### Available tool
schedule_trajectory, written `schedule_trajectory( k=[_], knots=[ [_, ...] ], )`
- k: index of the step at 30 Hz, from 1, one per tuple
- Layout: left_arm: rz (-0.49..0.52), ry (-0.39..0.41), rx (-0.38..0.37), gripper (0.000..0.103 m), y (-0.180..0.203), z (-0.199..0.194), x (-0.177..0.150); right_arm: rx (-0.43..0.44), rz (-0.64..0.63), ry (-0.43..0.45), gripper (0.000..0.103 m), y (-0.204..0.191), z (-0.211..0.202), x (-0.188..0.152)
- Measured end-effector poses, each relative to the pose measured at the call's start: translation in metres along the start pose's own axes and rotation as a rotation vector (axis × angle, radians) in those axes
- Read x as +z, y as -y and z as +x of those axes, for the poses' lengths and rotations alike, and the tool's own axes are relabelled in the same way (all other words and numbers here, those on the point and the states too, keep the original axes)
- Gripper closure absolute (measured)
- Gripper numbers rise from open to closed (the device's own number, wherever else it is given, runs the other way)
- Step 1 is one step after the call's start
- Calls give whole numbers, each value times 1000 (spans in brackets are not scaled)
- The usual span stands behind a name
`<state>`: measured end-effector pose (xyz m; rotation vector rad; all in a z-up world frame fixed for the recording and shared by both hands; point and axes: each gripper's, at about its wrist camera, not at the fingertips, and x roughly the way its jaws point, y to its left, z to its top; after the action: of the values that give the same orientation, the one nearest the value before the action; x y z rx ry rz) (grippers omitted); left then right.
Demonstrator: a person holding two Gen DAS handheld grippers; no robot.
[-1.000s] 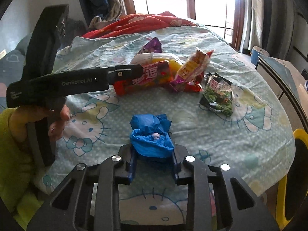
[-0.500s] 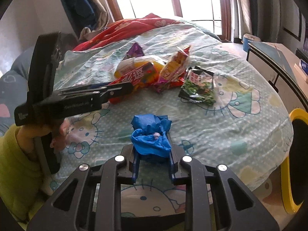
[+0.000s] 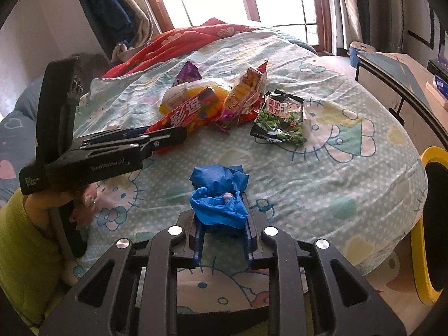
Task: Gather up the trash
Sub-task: 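Close the left gripper on the red snack tube and lift it, then carry the red tube and blue glove over the yellow bin with both grippers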
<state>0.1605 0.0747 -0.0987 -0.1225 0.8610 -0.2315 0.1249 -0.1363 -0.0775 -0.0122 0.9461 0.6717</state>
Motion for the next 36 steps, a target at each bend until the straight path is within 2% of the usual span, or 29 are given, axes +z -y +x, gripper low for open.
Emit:
schedule_trajectory(
  k=[7, 12, 18, 26, 36],
  knots=[
    [-26, -23, 7, 75, 2, -5, -8, 7, 3, 9, 84, 0, -6, -3],
    [-71, -35, -23, 77, -1, -13, -15, 14, -8, 27, 84, -3, -15, -3],
    [-81, -26, -6, 78, 1, -25, -20, 23, -3, 39, 84, -1, -21, -3],
    [-93, 46, -31, 78, 11, -52, -17, 18, 9, 71, 84, 5, -34, 2],
    [-53, 134, -73, 78, 41, -73, -2, -26, 40, 128, 84, 24, -53, 10]
  ],
)
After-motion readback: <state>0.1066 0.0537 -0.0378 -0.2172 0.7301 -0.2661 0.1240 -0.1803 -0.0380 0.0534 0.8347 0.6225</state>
